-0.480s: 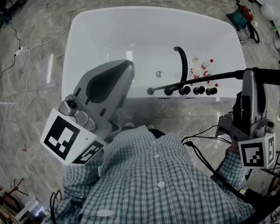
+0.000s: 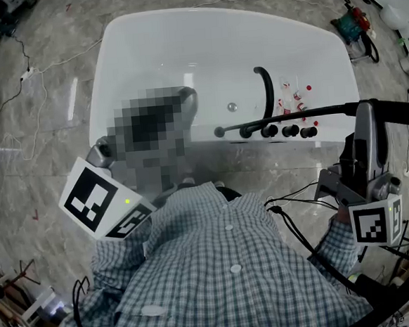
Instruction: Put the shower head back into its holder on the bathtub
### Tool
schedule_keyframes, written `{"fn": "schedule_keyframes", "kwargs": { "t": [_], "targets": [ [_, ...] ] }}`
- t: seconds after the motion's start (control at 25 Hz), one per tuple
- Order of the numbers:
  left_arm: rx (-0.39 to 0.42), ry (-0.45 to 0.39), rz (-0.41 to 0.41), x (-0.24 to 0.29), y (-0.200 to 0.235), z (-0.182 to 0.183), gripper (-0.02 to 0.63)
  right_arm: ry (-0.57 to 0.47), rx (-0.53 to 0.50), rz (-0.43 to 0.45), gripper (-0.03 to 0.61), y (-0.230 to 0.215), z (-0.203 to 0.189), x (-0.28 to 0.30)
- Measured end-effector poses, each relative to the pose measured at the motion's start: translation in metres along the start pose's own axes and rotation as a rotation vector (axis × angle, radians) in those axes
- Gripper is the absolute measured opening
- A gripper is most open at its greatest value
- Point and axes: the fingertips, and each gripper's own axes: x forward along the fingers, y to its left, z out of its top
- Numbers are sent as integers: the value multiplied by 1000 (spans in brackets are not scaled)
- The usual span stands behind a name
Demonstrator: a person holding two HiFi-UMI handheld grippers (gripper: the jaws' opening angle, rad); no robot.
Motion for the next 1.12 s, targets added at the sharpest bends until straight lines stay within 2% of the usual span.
{"fn": "schedule_keyframes", "kwargs": {
  "t": [1.12],
  "targets": [
    [-17,10,19,-5,2,-6,9,21,5,21,130,8,-9,5]
  ]
}}
